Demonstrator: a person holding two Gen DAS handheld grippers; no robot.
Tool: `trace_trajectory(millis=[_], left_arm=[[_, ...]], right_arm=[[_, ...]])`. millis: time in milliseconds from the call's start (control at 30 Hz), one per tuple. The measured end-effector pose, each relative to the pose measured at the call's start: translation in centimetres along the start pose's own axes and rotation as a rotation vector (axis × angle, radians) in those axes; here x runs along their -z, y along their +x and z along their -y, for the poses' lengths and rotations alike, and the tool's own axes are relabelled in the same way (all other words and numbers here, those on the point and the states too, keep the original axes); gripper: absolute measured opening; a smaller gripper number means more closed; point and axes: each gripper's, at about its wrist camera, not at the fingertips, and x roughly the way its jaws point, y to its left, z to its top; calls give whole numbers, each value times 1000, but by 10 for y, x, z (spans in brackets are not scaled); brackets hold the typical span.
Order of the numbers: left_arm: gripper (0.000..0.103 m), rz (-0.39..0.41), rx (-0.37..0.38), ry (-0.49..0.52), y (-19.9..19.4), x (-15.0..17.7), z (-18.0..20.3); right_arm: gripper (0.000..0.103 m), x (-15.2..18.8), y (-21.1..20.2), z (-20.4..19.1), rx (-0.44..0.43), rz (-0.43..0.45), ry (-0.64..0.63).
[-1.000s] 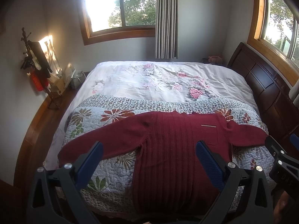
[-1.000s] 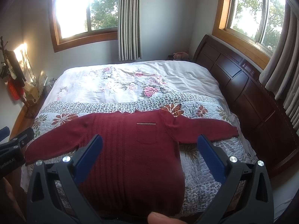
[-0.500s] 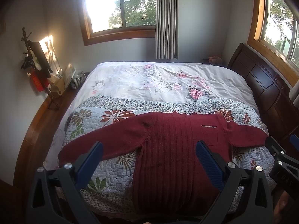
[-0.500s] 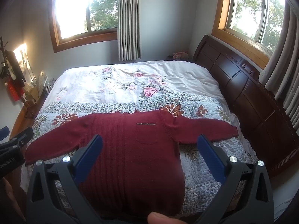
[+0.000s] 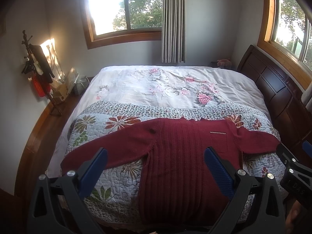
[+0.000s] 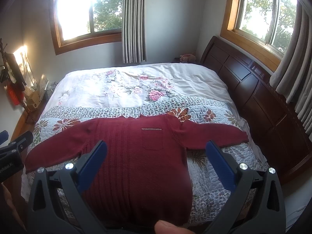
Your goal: Fold small clothes
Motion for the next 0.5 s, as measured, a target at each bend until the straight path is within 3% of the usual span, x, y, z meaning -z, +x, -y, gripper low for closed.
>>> trace_trajectory(millis=[100,200,267,333,500], left_arm=[[99,73,48,62,10,7,5],[99,100,183,94,32,21,7],[99,70,266,77,49,28,8],[99,22,302,54,67,34,10],[99,-97,365,-135,111,48,1]], right_arm=[[100,3,12,5,-27,32,-21],[100,14,37,28,-88,128,-40],[100,22,65,53,-52,88,-22],[100,30,92,91,-9,32,58],[100,62,150,218,-61,-47,419]])
